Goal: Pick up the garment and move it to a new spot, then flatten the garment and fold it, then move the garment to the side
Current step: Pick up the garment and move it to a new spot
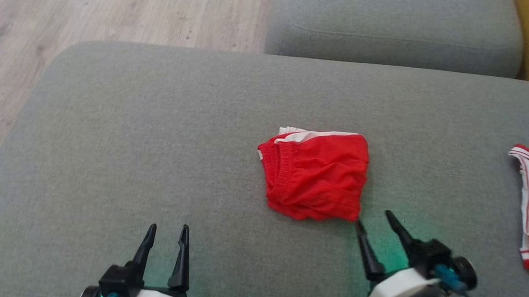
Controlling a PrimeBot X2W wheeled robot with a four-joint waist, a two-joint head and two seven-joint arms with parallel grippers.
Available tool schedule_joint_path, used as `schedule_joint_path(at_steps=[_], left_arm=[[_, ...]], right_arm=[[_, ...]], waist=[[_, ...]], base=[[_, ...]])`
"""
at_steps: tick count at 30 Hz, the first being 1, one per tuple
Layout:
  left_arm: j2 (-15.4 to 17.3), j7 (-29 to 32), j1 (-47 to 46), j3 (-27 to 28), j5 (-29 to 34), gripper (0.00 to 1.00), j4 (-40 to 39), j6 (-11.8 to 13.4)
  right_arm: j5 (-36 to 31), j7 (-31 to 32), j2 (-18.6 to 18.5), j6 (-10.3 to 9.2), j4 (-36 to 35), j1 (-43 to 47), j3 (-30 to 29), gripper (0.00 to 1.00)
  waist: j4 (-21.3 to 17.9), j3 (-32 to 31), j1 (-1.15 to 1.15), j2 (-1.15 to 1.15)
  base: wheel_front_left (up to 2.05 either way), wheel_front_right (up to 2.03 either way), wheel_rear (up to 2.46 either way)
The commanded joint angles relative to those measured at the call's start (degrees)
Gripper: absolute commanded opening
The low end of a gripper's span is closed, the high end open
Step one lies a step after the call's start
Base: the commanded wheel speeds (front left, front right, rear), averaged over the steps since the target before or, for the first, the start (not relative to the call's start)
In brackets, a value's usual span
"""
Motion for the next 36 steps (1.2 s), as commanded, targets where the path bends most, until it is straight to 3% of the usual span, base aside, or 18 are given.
schedule_joint_path(at_steps=[1,5,18,20,21,23,24,36], left_arm=[[0.1,-0.7,-2.0,1.1,-0.4,1.0,-1.5,0.0],[0.1,-0.7,-2.4,0.7,-1.1,1.0,-1.2,-0.1],[0.1,-0.7,-3.3,-0.1,-2.3,1.0,-1.3,0.0],[0.1,-0.7,-3.6,-0.2,-2.3,1.0,-1.3,0.0],[0.1,-0.7,-3.7,-0.2,-2.3,1.0,-1.3,-0.1],[0.1,-0.7,-3.9,-0.2,-2.4,1.0,-1.4,-0.1],[0.1,-0.7,-4.0,-0.2,-2.3,1.0,-1.5,-0.1],[0.1,-0.7,-2.8,0.5,-1.9,1.0,-1.6,-0.5]], right_arm=[[-1.5,-0.6,-0.2,0.21,-0.2,-3.4,2.4,1.0],[-5.2,-0.6,-0.2,0.21,3.8,-5.9,4.7,1.0],[-7.7,-0.6,-0.2,0.21,7.4,-8.2,2.8,1.0],[-7.9,-0.6,-0.2,0.21,7.4,-8.6,2.7,0.87],[-7.9,-0.6,-0.2,0.21,7.4,-8.7,2.7,0.71],[-7.9,-0.6,-0.2,0.21,7.3,-8.8,2.9,0.18],[-7.8,-0.6,-0.2,0.21,7.1,-8.7,3.2,0.0],[-7.7,-0.6,-0.8,0.21,2.1,0.0,5.6,0.0]], waist=[[0.6,0.5,0.0,0.0],[2.2,1.4,0.0,0.0],[4.1,3.7,0.0,0.0],[4.1,4.0,0.0,0.0],[4.1,4.1,0.0,0.0],[4.1,4.3,0.0,0.0],[4.1,4.4,0.0,0.0],[2.2,2.9,0.0,0.0]], base=[[0.0,0.0,0.0],[0.0,0.0,0.0],[0.0,0.0,0.0],[0.0,0.0,0.0],[0.0,0.0,0.0],[0.0,0.0,0.0],[0.0,0.0,0.0],[0.0,0.0,0.0]])
